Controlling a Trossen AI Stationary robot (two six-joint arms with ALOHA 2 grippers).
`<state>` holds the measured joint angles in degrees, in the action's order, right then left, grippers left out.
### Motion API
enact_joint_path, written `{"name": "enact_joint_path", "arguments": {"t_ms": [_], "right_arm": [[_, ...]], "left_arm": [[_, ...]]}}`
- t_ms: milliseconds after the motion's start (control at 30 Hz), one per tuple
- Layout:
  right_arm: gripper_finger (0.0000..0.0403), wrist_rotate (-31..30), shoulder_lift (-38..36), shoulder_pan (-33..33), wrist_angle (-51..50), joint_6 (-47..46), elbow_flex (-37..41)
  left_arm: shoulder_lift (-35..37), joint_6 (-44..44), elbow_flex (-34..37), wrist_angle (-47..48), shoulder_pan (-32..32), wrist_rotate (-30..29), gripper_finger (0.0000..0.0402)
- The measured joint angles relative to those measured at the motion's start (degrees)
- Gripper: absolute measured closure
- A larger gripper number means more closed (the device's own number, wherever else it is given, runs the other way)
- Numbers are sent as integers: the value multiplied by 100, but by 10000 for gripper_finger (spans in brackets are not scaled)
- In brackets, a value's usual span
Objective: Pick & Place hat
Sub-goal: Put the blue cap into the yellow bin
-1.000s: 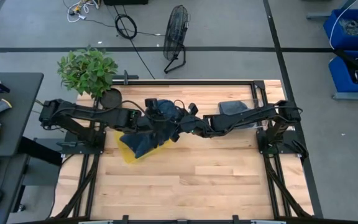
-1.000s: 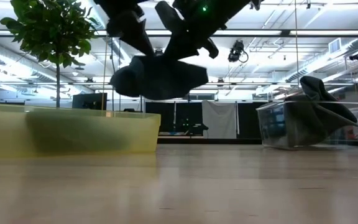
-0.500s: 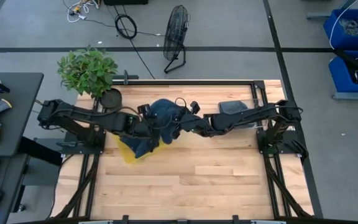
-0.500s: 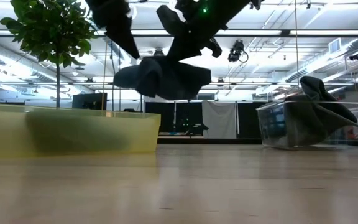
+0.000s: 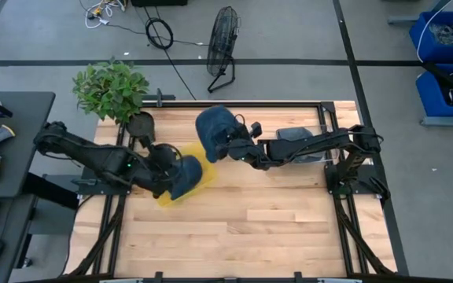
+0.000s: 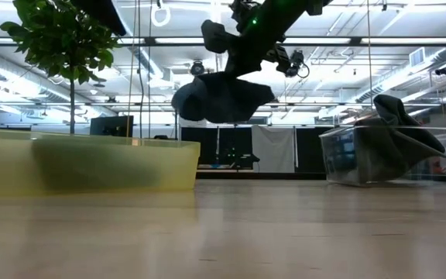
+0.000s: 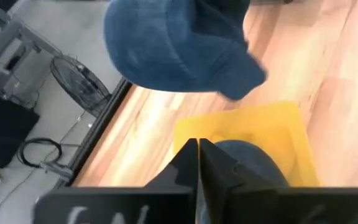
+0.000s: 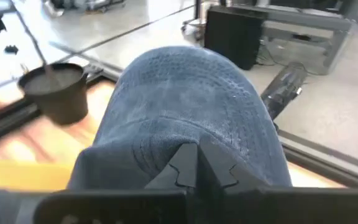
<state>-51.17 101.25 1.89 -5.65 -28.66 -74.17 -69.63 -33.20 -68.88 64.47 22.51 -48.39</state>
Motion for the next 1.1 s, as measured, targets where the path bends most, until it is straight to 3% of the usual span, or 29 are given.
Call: {"name": "enact_joint_path", "arguments": {"t_ms": [333, 533, 633, 900, 1100], "right_arm": [[399, 55, 0, 0, 362, -868, 0], [399, 1117, 0, -105, 1287, -278, 0], [399, 1221, 0, -125, 1509, -230, 0], [399, 1216, 0, -183, 1199, -235, 0], [399, 1280, 0, -249, 1139, -444, 0]], "left_arm": [[-303, 1133, 0, -945, -822, 141, 261], [-574, 2963, 0, -1883, -1085, 979, 208], [-662, 3224, 0, -2153, -1079, 1155, 196], [-691, 3680, 2, -2309, -1085, 892, 196], [-718, 3844, -2, -3119, -1207, 808, 197]]}}
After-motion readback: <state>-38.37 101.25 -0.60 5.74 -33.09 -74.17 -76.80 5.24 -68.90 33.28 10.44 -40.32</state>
